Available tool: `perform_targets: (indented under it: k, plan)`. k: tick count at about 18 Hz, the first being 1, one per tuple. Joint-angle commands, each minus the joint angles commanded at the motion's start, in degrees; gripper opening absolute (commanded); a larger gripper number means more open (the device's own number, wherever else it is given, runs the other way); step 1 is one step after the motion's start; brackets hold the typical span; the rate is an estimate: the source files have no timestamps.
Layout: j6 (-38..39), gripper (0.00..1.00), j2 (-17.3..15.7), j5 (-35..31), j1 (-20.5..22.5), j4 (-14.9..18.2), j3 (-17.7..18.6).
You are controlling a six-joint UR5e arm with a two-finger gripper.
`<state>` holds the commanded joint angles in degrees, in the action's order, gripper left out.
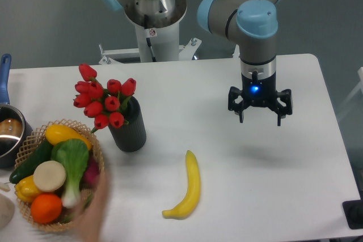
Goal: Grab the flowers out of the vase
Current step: 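Move the open gripper over toward the red tulips in the black vase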
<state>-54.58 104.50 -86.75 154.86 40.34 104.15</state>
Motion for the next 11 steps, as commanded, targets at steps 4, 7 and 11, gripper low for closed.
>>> perform_targets:
  k: [4,7,11]
  plan:
    - [0.5,1.0,-0.9,0.5,-0.2,-0.4,2.7]
    - [0.7,1.0,-3.4,3.8,-0.8,-0.6,4.5]
    - [0.5,1.0,-8.3,12.3,-3.0,-0.6,8.0]
